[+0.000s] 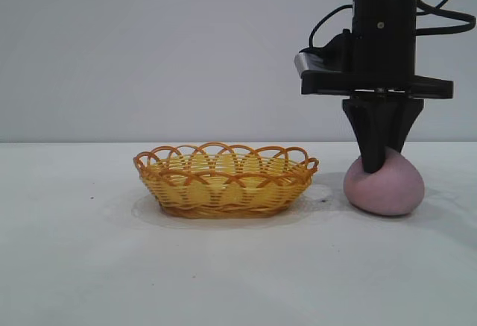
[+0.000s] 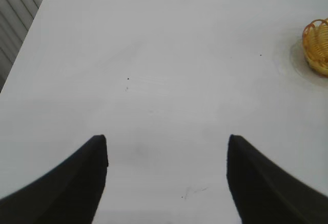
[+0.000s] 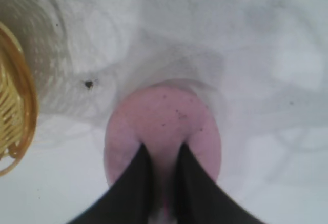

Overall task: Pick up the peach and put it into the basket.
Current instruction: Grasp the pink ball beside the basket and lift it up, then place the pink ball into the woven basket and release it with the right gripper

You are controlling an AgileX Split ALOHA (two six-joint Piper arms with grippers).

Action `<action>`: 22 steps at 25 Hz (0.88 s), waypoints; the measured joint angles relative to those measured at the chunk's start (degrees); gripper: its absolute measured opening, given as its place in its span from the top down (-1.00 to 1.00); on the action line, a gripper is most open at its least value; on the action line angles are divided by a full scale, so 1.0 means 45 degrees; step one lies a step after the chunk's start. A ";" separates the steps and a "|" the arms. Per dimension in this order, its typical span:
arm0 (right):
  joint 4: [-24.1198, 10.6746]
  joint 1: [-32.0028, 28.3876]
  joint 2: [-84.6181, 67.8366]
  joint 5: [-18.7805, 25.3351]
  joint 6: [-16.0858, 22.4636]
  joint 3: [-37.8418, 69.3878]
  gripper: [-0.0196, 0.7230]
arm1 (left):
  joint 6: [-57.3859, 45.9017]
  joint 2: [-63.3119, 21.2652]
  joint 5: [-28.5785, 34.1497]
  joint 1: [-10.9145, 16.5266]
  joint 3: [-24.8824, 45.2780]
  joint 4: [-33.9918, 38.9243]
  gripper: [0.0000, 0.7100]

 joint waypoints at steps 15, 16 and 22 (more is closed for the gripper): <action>0.1115 0.0128 -0.2418 -0.0191 0.0000 0.0000 0.95 | 0.0000 0.0000 0.0000 0.0000 0.0000 0.0000 -0.37; 0.1148 0.0277 -0.2418 -0.0330 0.0000 0.0000 0.95 | 0.0000 0.0000 0.0000 0.0000 0.0000 0.0000 -0.37; 0.1282 0.1611 -0.2418 -0.1852 0.0000 0.0000 0.95 | 0.0000 0.0000 0.0000 0.0000 0.0000 0.0000 -0.37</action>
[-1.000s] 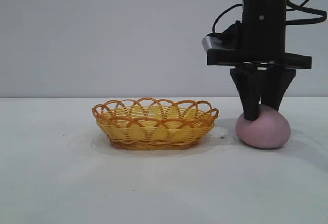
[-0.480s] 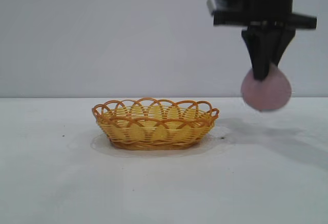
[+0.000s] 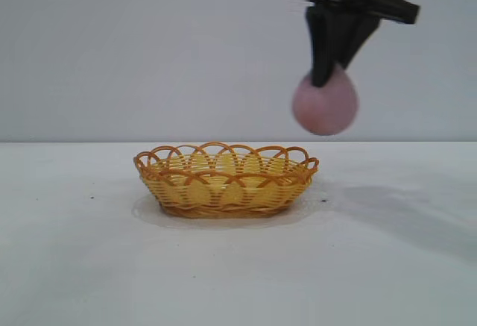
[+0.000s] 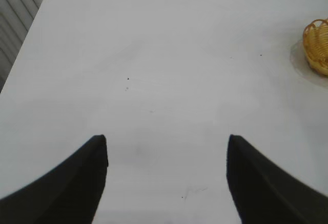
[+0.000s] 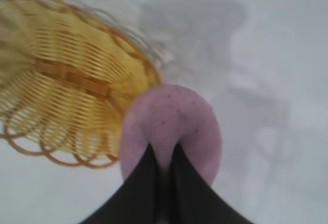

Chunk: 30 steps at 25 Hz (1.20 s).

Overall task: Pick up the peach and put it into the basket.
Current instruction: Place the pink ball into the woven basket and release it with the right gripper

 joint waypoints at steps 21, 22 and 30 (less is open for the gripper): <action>0.0666 0.1431 0.1806 -0.1902 0.0000 0.0000 0.20 | 0.0000 0.0000 0.0000 0.0000 0.0000 0.0000 -0.37; 0.0692 0.1431 0.1806 -0.1929 0.0000 0.0000 0.12 | 0.0000 0.0000 0.0000 0.0000 0.0000 0.0000 -0.37; 0.0719 0.1431 0.1768 -0.1817 0.0000 0.0000 -0.09 | 0.0000 0.0000 0.0000 0.0000 0.0000 0.0000 -0.37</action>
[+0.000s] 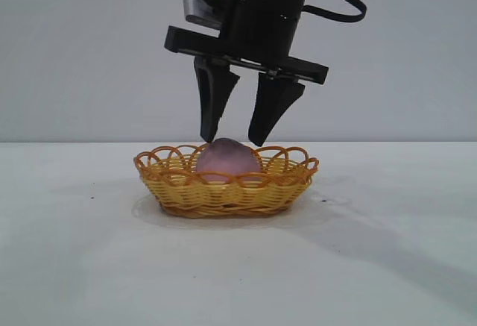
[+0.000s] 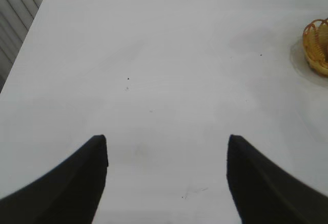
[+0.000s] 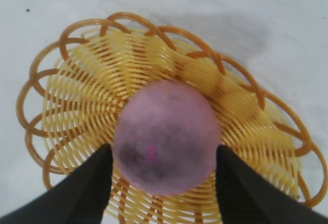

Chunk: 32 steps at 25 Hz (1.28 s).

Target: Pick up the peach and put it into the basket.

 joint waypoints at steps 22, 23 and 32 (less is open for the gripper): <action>-0.2163 -0.5403 -0.1460 0.1967 0.0099 0.0000 -0.09 | 0.0000 0.0000 0.0000 0.0000 0.0000 0.0000 -0.37; -0.2163 -0.5650 -0.1460 0.2050 0.0099 0.0000 -0.09 | 0.0000 0.0000 0.0000 0.0000 0.0000 0.0000 -0.37; -0.1705 -0.6129 -0.2367 0.3066 0.0110 0.0000 -0.09 | 0.0000 0.0000 0.0000 0.0000 0.0000 0.0000 -0.37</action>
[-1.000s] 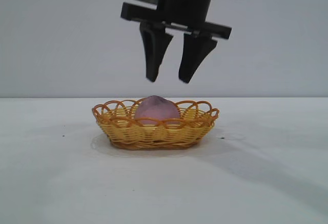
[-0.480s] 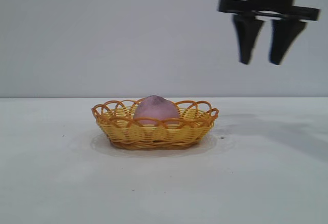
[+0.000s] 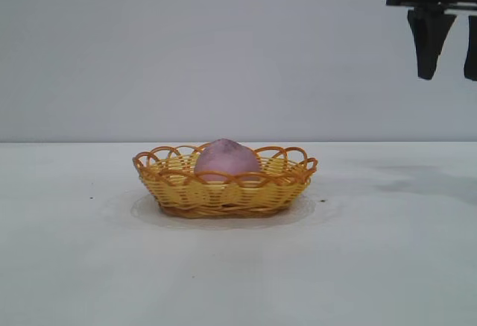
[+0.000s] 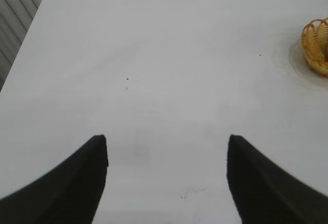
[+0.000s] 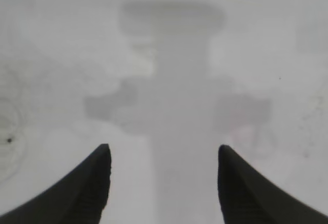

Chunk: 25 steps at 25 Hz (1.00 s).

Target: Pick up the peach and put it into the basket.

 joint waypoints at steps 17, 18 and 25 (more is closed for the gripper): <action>0.0042 0.0000 -0.5230 0.1311 0.0020 0.0000 -0.09 | 0.0000 0.0000 0.0000 0.0000 0.0000 0.0000 -0.37; 0.0042 0.0000 -0.5656 0.1341 0.0020 0.0000 -0.09 | 0.0000 0.0000 0.0000 0.0000 0.0000 0.0000 -0.37; 0.0146 0.0000 -0.8504 0.1462 0.0020 0.0501 -0.09 | 0.0000 0.0000 0.0000 0.0000 0.0000 0.0000 -0.37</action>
